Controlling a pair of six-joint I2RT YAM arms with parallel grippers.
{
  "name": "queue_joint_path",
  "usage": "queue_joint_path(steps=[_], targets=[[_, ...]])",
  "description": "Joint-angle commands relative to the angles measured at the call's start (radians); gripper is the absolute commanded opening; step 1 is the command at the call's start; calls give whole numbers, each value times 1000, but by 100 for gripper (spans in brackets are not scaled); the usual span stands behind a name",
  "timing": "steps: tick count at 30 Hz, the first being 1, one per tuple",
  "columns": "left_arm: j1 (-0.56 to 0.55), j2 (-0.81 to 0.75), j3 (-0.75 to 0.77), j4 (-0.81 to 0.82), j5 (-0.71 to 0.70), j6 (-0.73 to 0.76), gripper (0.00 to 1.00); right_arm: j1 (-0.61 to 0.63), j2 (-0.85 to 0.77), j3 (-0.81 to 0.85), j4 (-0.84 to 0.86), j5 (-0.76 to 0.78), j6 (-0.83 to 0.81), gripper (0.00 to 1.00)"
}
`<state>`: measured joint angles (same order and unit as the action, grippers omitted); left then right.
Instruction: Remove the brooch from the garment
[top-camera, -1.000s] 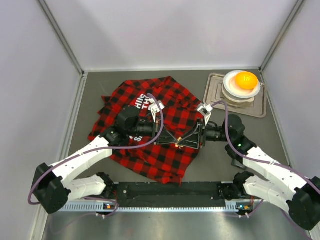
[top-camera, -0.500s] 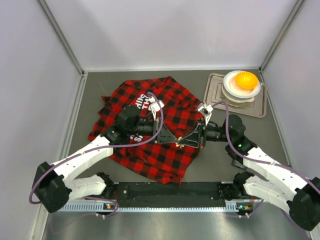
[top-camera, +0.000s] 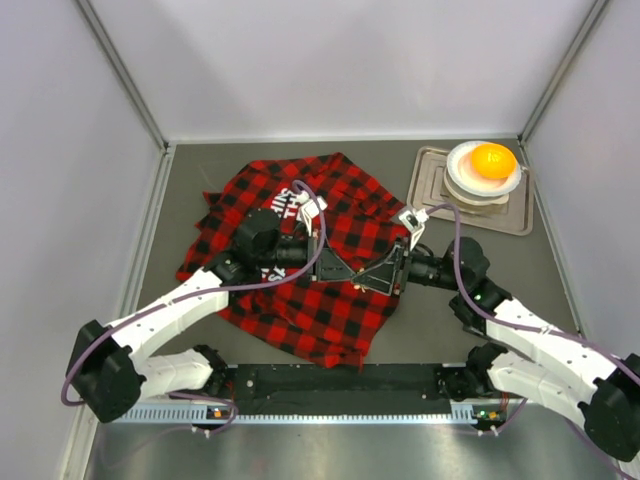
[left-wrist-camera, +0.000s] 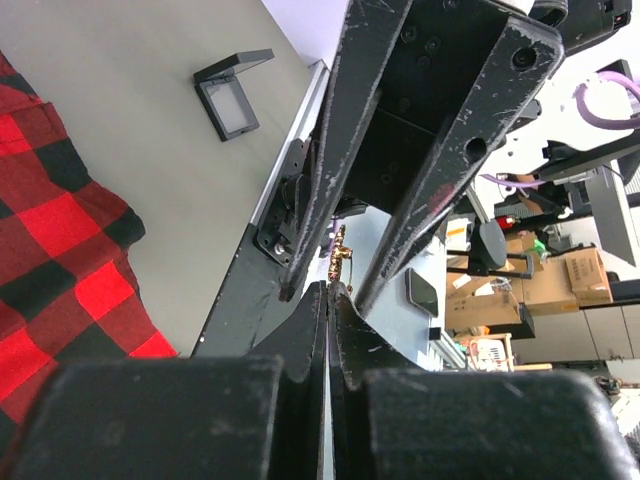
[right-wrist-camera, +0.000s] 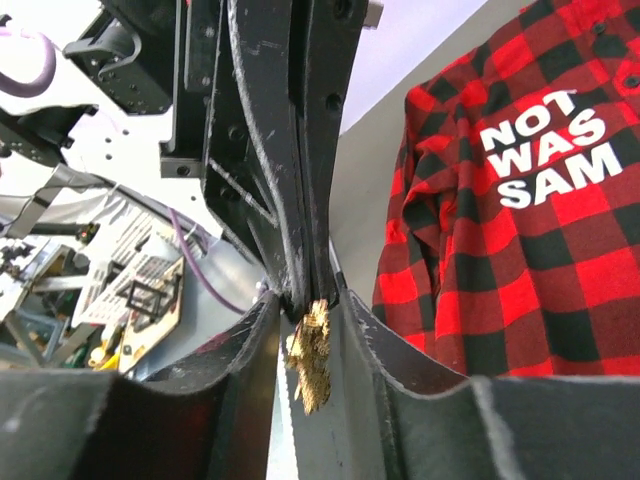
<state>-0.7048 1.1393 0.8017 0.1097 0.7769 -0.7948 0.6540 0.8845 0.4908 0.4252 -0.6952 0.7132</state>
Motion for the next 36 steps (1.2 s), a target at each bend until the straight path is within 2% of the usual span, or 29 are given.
queue_joint_path(steps=[1,5,6,8,12,13,15,18,21,23,24,25,26,27,28,30,32,36], targets=[[-24,10,13,96,4,-23,0,30,-19,9,66,101,43,34],[-22,8,13,67,-7,-9,0,30,-61,46,-35,151,11,54],[-22,8,13,64,-7,-6,0,30,-68,55,-107,164,-1,62],[-22,5,14,56,-13,-1,0,29,-99,89,-185,210,-59,72],[-6,2,46,-51,-80,-4,0,24,-191,166,-552,348,-271,80],[2,2,53,-105,-100,-15,0,24,-246,157,-583,415,-343,82],[33,7,73,-194,-174,-88,0,25,-286,140,-608,437,-412,83],[96,46,111,-335,-179,-197,0,50,-302,115,-632,483,-500,79],[148,94,165,-447,-133,-250,0,192,-271,94,-591,610,-586,74],[165,111,192,-508,-137,-286,0,355,-248,66,-492,678,-707,69],[168,114,195,-519,-133,-302,0,422,-239,58,-453,824,-766,68],[175,120,197,-528,-128,-314,0,487,-228,23,-391,905,-900,67],[179,125,198,-541,-119,-336,0,601,-211,2,-258,978,-970,67],[182,129,197,-556,-99,-345,0,633,-158,-18,-185,1058,-1033,67],[185,131,195,-555,-85,-353,0,656,-127,-50,-118,1082,-1139,67],[185,129,177,-541,-70,-374,0,684,-37,-75,68,1108,-1230,65],[189,112,159,-538,-73,-382,0,696,19,-86,145,1102,-1340,60],[203,93,148,-564,-67,-391,0,705,108,-58,205,1126,-1434,55]])
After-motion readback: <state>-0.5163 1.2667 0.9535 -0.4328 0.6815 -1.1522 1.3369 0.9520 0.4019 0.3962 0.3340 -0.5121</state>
